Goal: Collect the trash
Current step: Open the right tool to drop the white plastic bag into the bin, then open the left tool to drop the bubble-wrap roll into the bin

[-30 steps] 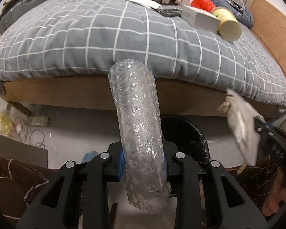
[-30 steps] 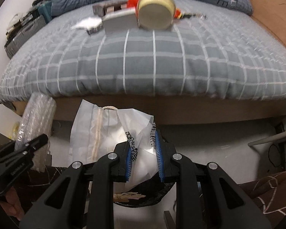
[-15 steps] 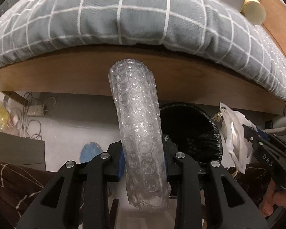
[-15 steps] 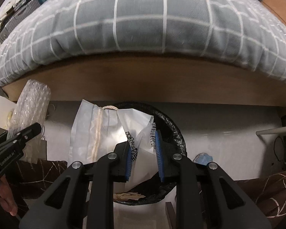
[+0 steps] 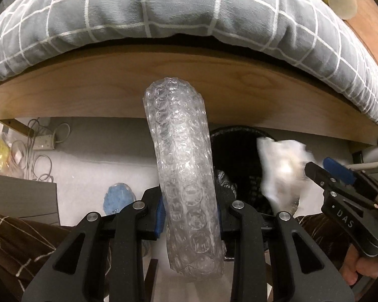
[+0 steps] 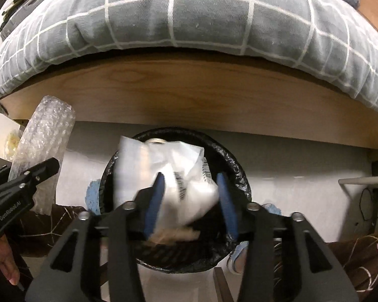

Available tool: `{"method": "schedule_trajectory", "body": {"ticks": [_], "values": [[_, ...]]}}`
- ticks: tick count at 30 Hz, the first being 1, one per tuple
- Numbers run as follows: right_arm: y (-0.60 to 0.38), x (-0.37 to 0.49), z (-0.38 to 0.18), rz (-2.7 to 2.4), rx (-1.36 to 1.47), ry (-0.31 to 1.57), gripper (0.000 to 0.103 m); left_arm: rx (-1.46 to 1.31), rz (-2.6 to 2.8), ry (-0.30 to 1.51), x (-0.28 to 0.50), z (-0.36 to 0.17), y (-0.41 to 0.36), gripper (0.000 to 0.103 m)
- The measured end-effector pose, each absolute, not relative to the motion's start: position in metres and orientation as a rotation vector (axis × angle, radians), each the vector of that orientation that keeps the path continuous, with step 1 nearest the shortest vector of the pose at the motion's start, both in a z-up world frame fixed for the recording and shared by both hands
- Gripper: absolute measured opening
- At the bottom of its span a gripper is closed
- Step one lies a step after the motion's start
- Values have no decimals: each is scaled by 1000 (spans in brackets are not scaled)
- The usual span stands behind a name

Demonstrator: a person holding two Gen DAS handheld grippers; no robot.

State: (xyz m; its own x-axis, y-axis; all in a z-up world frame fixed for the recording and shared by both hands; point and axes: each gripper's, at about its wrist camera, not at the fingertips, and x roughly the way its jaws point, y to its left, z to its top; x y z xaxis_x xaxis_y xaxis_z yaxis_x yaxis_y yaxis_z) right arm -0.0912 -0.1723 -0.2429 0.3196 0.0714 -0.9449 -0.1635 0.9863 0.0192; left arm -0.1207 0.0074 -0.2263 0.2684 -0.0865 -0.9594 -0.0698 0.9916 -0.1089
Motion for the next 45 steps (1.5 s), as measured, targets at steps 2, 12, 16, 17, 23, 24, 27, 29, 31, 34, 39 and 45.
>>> {"method": "schedule_trajectory", "body": {"ticks": [2, 12, 16, 17, 23, 24, 27, 29, 31, 34, 39, 45], "values": [[-173, -92, -240, 155, -88, 1223, 57, -137, -16, 1301, -121, -228, 6, 28], [-206, -96, -224, 112, -86, 1165, 85, -107, -69, 1306, -118, -230, -29, 28], [-227, -99, -219, 77, -77, 1156, 91, -94, -87, 1305, -116, -231, -46, 28], [-233, -100, -217, 68, -73, 1153, 93, -88, -91, 1306, -115, -233, -49, 28], [-271, -104, -216, 7, -39, 1140, 95, -53, -122, 1310, -114, -237, -80, 28], [-277, -104, -217, 0, -30, 1141, 95, -51, -127, 1312, -113, -238, -84, 28], [-290, -105, -216, -27, -10, 1143, 95, -40, -140, 1321, -114, -242, -94, 28], [-295, -105, -216, -39, -2, 1146, 95, -26, -147, 1324, -113, -244, -101, 28], [-298, -106, -216, -43, 11, 1151, 95, -17, -154, 1328, -114, -246, -105, 29], [-296, -104, -218, -33, 20, 1154, 95, 2, -161, 1329, -115, -250, -108, 31], [-284, -102, -226, -15, 8, 1153, 95, 0, -147, 1324, -114, -254, -105, 38], [-279, -101, -229, -13, 10, 1158, 95, 20, -148, 1313, -115, -253, -102, 59]]}}
